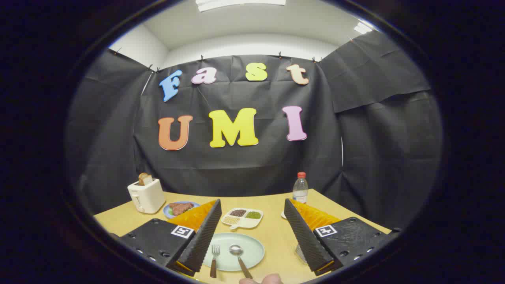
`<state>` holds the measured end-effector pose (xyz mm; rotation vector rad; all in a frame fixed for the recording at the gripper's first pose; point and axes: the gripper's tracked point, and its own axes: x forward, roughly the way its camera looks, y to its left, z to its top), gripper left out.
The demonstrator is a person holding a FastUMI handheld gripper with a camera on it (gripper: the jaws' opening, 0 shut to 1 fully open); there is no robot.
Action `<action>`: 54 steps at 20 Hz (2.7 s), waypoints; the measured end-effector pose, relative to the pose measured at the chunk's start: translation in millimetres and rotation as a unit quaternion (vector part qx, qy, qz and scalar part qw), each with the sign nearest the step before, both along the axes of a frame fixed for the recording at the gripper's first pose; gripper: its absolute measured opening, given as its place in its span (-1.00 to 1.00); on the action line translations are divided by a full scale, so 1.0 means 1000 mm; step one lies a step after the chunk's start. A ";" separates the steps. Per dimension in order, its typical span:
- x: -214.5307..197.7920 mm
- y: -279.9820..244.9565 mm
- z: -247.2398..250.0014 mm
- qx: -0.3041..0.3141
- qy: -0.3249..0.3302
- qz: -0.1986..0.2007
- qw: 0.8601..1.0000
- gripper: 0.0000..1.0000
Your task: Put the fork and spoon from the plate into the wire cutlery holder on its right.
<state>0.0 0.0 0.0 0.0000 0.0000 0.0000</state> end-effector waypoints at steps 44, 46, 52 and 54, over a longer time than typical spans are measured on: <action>0.002 -0.004 -0.101 -0.035 0.377 0.117 0.918 0.91; -0.010 -0.001 -0.124 -0.030 0.435 0.115 0.892 0.91; -0.020 0.005 -0.169 0.000 0.534 0.102 0.839 0.93; -0.020 0.002 -0.183 -0.017 0.543 0.099 0.833 0.86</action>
